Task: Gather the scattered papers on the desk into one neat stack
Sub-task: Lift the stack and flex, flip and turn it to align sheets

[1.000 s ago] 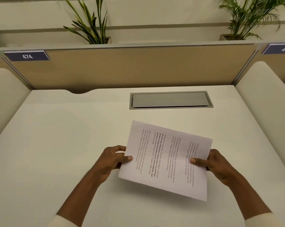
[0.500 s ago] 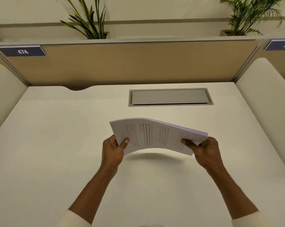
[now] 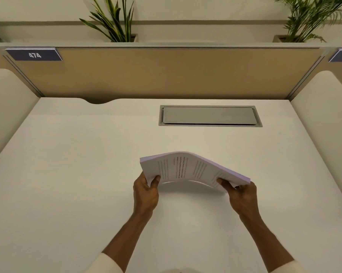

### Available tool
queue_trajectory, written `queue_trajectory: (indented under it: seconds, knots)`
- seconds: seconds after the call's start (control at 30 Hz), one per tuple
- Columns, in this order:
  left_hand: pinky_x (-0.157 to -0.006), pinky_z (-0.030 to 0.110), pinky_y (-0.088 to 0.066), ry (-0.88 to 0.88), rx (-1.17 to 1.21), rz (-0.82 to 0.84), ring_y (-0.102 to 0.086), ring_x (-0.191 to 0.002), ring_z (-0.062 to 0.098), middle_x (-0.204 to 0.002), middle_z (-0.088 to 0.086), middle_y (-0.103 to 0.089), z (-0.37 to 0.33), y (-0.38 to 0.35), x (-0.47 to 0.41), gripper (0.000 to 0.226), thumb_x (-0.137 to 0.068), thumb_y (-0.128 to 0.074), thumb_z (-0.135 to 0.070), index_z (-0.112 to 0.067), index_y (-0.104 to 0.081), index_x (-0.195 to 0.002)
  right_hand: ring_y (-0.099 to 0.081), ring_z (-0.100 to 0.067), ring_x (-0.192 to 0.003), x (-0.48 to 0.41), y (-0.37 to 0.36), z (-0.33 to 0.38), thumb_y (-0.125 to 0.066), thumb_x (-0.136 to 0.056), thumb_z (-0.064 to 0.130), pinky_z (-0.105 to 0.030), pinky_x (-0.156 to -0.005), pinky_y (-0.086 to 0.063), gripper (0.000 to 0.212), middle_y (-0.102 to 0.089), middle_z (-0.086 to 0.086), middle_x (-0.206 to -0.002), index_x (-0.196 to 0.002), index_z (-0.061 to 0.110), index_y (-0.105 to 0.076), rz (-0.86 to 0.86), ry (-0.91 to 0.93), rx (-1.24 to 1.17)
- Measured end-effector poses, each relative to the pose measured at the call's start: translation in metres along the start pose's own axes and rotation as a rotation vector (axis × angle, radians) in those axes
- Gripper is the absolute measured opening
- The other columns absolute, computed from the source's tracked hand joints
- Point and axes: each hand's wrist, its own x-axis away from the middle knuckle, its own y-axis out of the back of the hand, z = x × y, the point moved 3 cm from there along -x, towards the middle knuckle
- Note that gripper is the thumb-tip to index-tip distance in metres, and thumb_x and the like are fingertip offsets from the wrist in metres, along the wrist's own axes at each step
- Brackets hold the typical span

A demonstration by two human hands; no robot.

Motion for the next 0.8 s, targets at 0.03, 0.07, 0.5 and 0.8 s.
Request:
queue_trajectory:
  seconds: [0.03, 0.07, 0.5, 0.8]
  knots:
    - [-0.083, 0.018, -0.059, 0.005, -0.006, -0.013, -0.075, -0.105, 0.005, -0.107, -0.014, -0.082, 0.002, -0.0007, -0.0013, 0.031, -0.1, -0.07, -0.003, -0.024, -0.073, -0.122, -0.068, -0.039, -0.079, 0.0004, 0.0001, -0.0003, -0.092, -0.087, 0.022, -0.046, -0.073, -0.058, 0.028, -0.082, 0.001, -0.083, -0.08, 0.046, -0.08, -0.012, 0.008, -0.01]
    - [-0.086, 0.024, -0.058, 0.013, -0.013, -0.021, -0.075, -0.106, 0.012, -0.11, -0.008, -0.082, 0.0038, -0.0015, -0.0021, 0.028, -0.1, -0.07, -0.003, -0.02, -0.072, -0.123, -0.068, -0.04, -0.079, 0.0014, -0.0007, -0.0006, -0.092, -0.087, 0.021, -0.047, -0.073, -0.058, 0.023, -0.082, 0.0, -0.083, -0.084, 0.042, -0.082, -0.008, 0.009, -0.014]
    - [-0.077, 0.007, -0.056, -0.005, -0.035, 0.008, -0.071, -0.111, 0.018, -0.12, 0.0, -0.078, 0.005, -0.0032, -0.0001, 0.035, -0.101, -0.069, -0.002, -0.014, -0.067, -0.134, -0.076, -0.018, -0.084, 0.0046, -0.0073, -0.0044, -0.09, -0.089, 0.018, -0.037, -0.074, -0.055, 0.031, -0.082, 0.011, -0.082, -0.089, 0.045, -0.075, 0.033, -0.008, -0.1]
    - [-0.092, 0.023, -0.06, 0.011, -0.052, 0.037, -0.071, -0.113, 0.005, -0.121, -0.005, -0.078, 0.0065, -0.0053, -0.0002, 0.037, -0.103, -0.067, -0.004, -0.018, -0.065, -0.138, -0.074, -0.03, -0.087, 0.0019, -0.0033, -0.0066, -0.089, -0.09, 0.019, -0.033, -0.073, -0.055, 0.028, -0.083, -0.004, -0.086, -0.089, 0.044, -0.076, 0.031, -0.005, -0.088]
